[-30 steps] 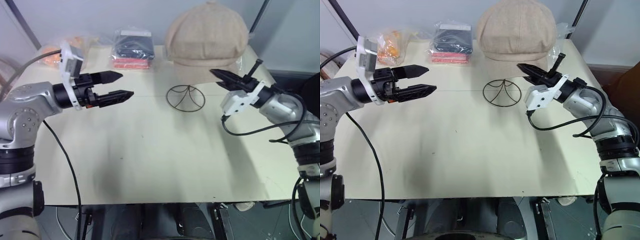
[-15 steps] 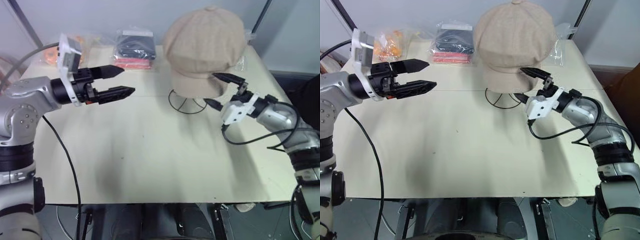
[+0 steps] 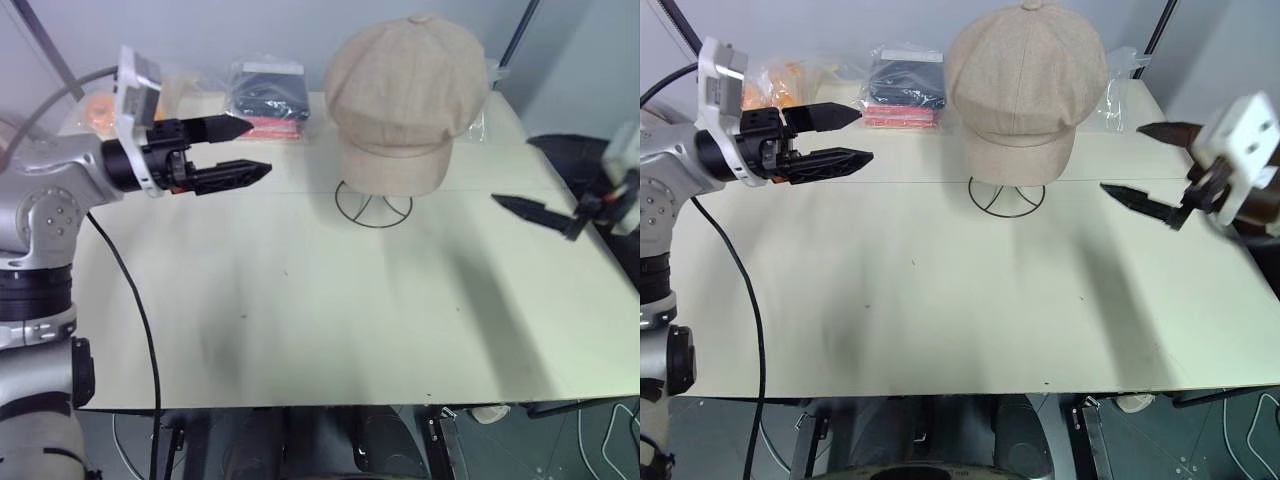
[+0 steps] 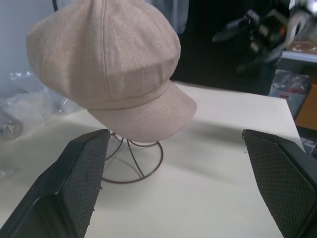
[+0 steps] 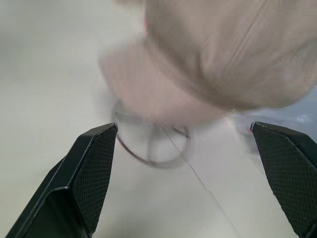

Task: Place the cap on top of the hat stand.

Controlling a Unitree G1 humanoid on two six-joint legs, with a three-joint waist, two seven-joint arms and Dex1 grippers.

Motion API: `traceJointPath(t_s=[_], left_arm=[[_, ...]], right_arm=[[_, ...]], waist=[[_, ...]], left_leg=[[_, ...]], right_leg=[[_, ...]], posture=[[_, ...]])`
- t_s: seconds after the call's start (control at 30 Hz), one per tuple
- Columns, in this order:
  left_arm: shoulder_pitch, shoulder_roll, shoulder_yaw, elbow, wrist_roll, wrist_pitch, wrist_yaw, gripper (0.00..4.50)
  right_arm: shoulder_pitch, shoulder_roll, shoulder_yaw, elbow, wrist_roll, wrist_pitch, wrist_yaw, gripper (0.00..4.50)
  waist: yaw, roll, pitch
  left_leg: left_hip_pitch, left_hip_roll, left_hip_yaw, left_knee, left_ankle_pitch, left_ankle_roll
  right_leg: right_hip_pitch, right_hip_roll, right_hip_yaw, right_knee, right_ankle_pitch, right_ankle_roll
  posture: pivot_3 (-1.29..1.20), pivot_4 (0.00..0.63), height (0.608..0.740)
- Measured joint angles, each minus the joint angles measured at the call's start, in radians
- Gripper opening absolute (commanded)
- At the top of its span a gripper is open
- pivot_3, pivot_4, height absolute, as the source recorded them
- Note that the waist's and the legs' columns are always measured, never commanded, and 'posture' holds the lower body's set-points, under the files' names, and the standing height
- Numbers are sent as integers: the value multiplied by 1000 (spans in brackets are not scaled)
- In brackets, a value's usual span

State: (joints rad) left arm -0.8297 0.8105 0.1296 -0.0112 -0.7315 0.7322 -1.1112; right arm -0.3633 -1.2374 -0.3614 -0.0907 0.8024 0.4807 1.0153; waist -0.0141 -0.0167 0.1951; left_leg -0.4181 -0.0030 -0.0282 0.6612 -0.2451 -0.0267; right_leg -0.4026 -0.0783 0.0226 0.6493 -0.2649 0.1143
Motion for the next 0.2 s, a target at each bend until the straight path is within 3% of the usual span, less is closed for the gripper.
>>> traceJointPath(t_s=[0.2], left_arm=[[-9,3,0,21,18,-6,-28,4500]], right_arm=[[-29,-45,0,87,89,257,120,4416]], waist=[[2,0,0]], left_leg=[[-1,-1,1,0,0,1]], right_leg=[[-1,-1,0,-1,0,0]], posture=[[0,150,740]])
